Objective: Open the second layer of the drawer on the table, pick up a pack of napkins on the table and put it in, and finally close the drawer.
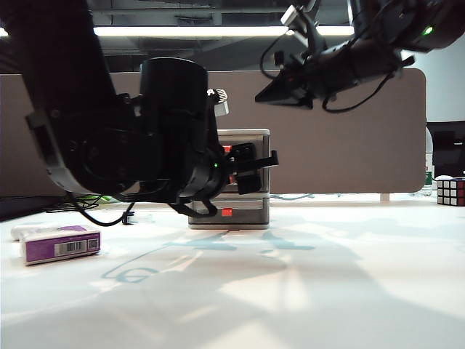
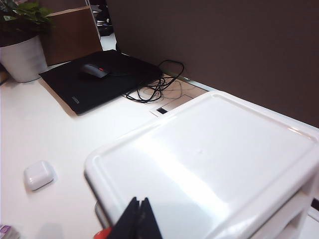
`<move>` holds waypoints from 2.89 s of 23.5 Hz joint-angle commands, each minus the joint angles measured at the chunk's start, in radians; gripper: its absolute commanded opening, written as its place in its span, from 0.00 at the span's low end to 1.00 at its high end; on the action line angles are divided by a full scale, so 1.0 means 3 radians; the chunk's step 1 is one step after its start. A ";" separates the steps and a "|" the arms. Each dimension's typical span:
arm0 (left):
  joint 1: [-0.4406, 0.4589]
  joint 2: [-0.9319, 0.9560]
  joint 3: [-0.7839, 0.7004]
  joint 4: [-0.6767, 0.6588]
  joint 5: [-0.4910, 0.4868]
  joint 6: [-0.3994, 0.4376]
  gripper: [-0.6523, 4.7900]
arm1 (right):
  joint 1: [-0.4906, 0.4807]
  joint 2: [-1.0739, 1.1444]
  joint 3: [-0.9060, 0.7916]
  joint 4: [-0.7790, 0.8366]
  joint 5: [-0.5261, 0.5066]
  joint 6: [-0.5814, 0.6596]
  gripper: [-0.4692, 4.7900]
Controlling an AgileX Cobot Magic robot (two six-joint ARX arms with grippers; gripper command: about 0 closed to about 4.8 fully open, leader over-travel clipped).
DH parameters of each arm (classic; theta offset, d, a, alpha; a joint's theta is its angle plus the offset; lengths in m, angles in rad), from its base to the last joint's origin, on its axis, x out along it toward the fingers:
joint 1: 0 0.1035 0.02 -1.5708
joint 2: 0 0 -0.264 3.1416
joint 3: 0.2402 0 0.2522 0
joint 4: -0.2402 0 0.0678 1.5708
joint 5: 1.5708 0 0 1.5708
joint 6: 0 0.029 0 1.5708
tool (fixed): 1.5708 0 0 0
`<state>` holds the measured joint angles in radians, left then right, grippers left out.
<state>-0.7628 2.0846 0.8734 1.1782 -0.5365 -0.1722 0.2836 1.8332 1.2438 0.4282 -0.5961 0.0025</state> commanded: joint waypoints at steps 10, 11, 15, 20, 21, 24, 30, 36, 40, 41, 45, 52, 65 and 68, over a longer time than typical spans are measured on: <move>-0.0001 0.0145 0.0253 -0.0069 -0.0231 0.0000 0.63 | 0.0047 0.0590 0.0778 -0.0015 -0.0114 -0.0011 0.08; -0.0001 0.0146 0.0259 -0.0067 -0.0231 0.0000 0.63 | 0.0064 0.0599 0.0781 0.0001 -0.0102 -0.0013 0.08; 0.0015 0.0148 0.0270 -0.0061 -0.0233 0.0001 0.63 | 0.0090 0.0676 0.0863 0.0009 -0.0104 -0.0010 0.08; 0.0019 0.0182 0.0317 -0.0083 -0.0228 0.0003 0.63 | 0.0156 0.0777 0.0965 -0.0027 -0.0114 -0.0009 0.08; 0.0017 0.0188 0.0331 -0.0094 -0.0229 0.0003 0.63 | 0.0172 0.0781 0.0965 -0.0042 -0.0113 -0.0010 0.08; 0.0017 0.0203 0.0346 -0.0135 -0.0217 0.0003 0.63 | 0.0196 0.0782 0.0966 -0.0137 -0.0109 -0.0010 0.08; 0.0023 0.0210 0.0346 -0.0150 -0.0220 0.0017 0.63 | 0.0198 0.0782 0.0978 -0.0384 -0.0106 -0.0011 0.08; 0.0109 0.0210 0.0346 -0.0146 -0.0209 0.0015 0.63 | 0.0196 0.0782 0.0978 -0.0491 -0.0090 -0.0013 0.08; 0.0174 0.0211 0.0346 -0.0132 -0.0053 0.0014 0.62 | 0.0196 0.0782 0.0978 -0.0491 -0.0090 -0.0013 0.08; 0.0179 0.0211 0.0346 -0.0134 -0.0019 0.0014 0.60 | 0.0196 0.0782 0.0978 -0.0491 -0.0090 -0.0013 0.08; 0.0200 0.0217 0.0348 -0.0134 -0.0001 0.0014 0.50 | 0.0196 0.0782 0.0978 -0.0491 -0.0090 -0.0013 0.08; 0.0203 0.0224 0.0497 -0.0371 0.0098 0.0015 0.51 | 0.0196 0.0782 0.0978 -0.0493 -0.0092 -0.0013 0.08; 0.0203 0.0225 0.0613 -0.0660 0.0081 0.0025 0.47 | 0.0196 0.0782 0.0978 -0.0591 -0.0092 -0.0038 0.08; 0.0203 0.0225 0.0613 -0.0661 0.0081 0.0025 0.32 | 0.0196 0.0782 0.0978 -0.0629 -0.0092 -0.0080 0.08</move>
<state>-0.7010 2.1540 1.0557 0.9741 -0.5121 -0.1711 0.3405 2.0689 1.5402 0.2855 -0.6247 -0.0132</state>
